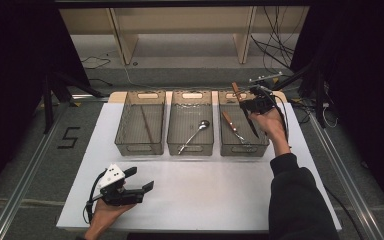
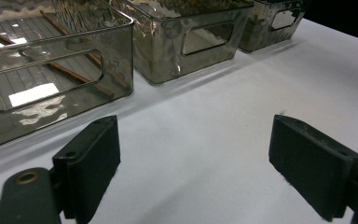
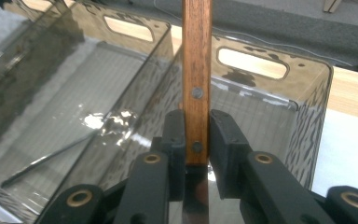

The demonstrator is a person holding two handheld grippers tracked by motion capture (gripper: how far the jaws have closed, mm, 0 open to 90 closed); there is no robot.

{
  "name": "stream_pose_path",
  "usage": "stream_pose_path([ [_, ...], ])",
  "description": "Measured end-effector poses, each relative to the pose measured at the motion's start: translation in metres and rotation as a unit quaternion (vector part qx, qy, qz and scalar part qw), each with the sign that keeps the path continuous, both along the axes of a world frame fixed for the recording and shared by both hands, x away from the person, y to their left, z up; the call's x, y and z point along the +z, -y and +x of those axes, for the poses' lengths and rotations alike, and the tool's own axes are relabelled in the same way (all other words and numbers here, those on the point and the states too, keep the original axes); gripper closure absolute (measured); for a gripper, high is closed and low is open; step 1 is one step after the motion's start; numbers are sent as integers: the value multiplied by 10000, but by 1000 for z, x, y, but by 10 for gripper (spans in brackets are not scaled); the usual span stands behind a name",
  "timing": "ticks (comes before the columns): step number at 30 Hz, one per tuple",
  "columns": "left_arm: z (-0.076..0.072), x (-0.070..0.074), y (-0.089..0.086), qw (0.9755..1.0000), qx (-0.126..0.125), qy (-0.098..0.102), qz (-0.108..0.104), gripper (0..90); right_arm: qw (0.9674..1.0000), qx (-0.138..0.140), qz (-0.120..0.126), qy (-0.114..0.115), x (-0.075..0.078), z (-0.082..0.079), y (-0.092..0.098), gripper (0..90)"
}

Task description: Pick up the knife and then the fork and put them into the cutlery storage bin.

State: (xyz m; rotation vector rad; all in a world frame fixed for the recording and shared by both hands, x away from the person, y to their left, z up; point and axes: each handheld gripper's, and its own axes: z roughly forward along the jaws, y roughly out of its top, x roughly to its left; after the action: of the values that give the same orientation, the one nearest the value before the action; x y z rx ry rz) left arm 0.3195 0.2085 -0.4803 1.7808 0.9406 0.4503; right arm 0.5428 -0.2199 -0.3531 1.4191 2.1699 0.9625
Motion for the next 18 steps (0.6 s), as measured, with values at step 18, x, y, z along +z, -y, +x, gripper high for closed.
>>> stream_pose_path([
  [18, 0, 0, 0, 10000, -2, -2, -10, 163, 9993, 21, -339, -155, -26, 7, -1, 773],
])
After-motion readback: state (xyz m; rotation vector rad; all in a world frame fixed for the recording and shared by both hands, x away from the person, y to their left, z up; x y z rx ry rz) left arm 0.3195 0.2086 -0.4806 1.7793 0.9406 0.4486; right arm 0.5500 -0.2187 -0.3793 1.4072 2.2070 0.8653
